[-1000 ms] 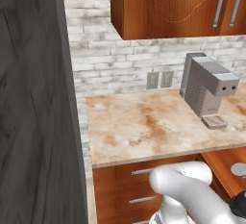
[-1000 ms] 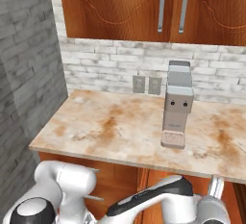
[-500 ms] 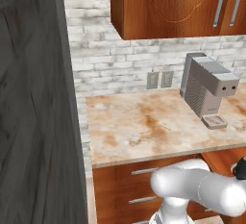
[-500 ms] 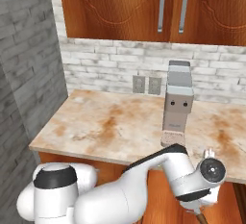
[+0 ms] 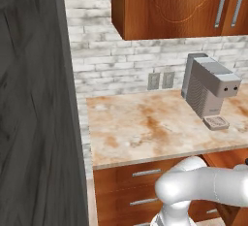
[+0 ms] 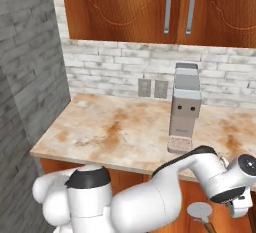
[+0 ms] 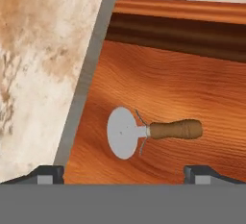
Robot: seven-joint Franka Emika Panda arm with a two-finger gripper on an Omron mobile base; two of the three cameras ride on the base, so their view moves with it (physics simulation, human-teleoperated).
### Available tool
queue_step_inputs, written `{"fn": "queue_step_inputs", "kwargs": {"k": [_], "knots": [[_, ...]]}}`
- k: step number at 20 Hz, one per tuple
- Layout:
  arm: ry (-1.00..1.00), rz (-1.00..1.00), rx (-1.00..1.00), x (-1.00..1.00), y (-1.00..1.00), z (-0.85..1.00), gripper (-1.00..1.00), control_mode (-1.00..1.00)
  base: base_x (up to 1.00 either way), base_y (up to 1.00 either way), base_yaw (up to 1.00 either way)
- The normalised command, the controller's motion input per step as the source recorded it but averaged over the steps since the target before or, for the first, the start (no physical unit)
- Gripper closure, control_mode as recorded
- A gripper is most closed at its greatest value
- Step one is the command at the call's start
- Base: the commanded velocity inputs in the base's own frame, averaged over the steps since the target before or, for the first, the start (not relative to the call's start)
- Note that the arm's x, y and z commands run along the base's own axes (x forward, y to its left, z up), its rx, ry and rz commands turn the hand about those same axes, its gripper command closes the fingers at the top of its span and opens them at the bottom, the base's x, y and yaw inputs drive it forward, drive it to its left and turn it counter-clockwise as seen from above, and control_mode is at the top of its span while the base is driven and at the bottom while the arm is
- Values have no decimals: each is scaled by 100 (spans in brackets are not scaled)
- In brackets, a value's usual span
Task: Take the pizza cutter from the drawer on the right and place it on the dining counter for cutting.
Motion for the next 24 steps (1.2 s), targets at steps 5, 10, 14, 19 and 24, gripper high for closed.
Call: {"fn": "queue_step_inputs", "kwargs": {"k": [5, 10, 14, 19, 24], "knots": [[22, 33, -7, 0, 0, -40, -100, -100, 0, 0, 0], [17, 22, -1, 0, 0, -21, -100, -100, 0, 0, 0], [15, 17, -2, 0, 0, -19, -100, -100, 0, 0, 0], [13, 15, -2, 0, 0, -18, -100, -100, 0, 0, 0], [10, 14, -2, 0, 0, -41, -100, -100, 0, 0, 0]]}}
